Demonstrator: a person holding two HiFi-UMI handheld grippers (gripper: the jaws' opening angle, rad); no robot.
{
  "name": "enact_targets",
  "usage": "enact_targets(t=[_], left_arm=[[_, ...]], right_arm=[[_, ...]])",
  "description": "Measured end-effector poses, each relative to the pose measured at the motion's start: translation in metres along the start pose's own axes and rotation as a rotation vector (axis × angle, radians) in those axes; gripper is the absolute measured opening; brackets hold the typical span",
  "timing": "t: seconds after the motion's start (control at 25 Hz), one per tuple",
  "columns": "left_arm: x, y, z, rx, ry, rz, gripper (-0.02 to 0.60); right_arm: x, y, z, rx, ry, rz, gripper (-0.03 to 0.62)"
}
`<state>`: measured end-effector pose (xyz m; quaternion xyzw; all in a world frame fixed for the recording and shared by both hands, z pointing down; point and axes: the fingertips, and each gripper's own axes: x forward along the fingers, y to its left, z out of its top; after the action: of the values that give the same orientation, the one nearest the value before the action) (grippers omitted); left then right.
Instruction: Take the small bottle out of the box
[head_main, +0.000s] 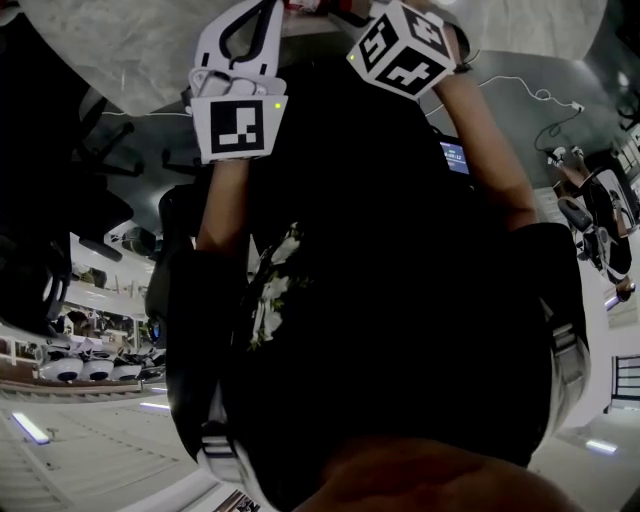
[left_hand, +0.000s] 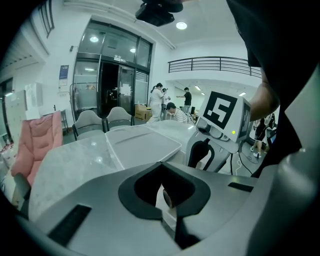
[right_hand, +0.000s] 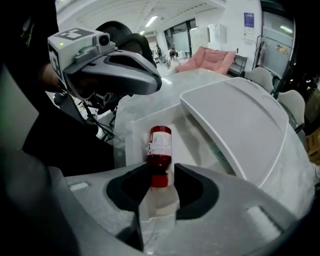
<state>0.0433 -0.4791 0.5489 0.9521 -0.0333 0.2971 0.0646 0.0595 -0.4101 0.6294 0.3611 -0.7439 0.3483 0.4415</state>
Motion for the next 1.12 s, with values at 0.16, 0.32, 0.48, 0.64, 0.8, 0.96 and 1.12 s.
enact_targets(t=[0.16,0.32,0.48,0.64,0.8,0.96,1.12], left_arm=[[-0.002,0.007,-0.003,-0.008,-0.001,0.012,0.012],[-0.003,0.012,0.000,-0.016,-0.011,0.025,0.012],[-0.001,0.015,0.009,-0.024,-0.031,0.032,0.012],[-0.003,0.016,0.009,-0.022,-0.042,0.032,0.012],[-0.008,0.018,0.002,-0.029,-0.031,0.040,0.012],[-0.010,0.019,0.000,-0.033,-0.023,0.054,0.012],[-0.011,0.021,-0.001,-0.043,-0.027,0.066,0.012]], right_arm=[[0.008,0.001,0.002,-0.022,0.111,0.074,0.137],[0.008,0.000,0.004,-0.080,0.170,0.072,0.140],[-0.004,-0.018,0.012,-0.155,0.141,-0.092,0.133],[-0.010,-0.016,0.027,-0.139,0.068,-0.055,0.137],[0.012,-0.012,0.036,-0.226,0.086,-0.059,0.163],[0.027,-0.017,0.037,-0.203,0.093,-0.065,0.190],[0.044,-0.010,0.034,-0.228,0.111,-0.059,0.212]])
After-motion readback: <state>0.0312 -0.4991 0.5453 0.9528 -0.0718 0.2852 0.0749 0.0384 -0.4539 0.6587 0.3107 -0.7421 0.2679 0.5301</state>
